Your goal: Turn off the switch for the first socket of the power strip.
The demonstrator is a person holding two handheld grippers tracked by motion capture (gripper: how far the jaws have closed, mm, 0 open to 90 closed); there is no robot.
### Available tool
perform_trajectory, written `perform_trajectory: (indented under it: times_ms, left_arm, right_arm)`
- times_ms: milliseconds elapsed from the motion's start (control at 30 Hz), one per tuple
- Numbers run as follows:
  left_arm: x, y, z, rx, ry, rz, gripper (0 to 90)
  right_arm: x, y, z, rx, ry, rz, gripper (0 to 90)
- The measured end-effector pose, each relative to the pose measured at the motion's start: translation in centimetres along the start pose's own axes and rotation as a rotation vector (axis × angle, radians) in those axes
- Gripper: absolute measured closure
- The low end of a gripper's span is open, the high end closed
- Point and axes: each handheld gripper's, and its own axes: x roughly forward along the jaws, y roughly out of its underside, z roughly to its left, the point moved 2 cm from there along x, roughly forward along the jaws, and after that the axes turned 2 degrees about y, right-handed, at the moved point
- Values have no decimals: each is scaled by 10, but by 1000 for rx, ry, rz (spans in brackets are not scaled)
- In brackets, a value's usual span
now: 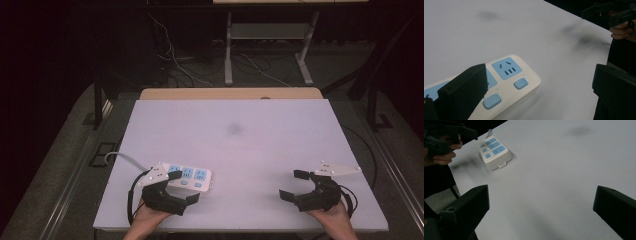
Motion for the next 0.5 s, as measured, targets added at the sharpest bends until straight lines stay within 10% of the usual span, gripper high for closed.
perform_trajectory:
  times_ms: [500]
  left_arm:
    - [-9,-6,3,-19,-7,-20,0]
  right_arm:
    - [-1,0,-2,-7,2,8,3]
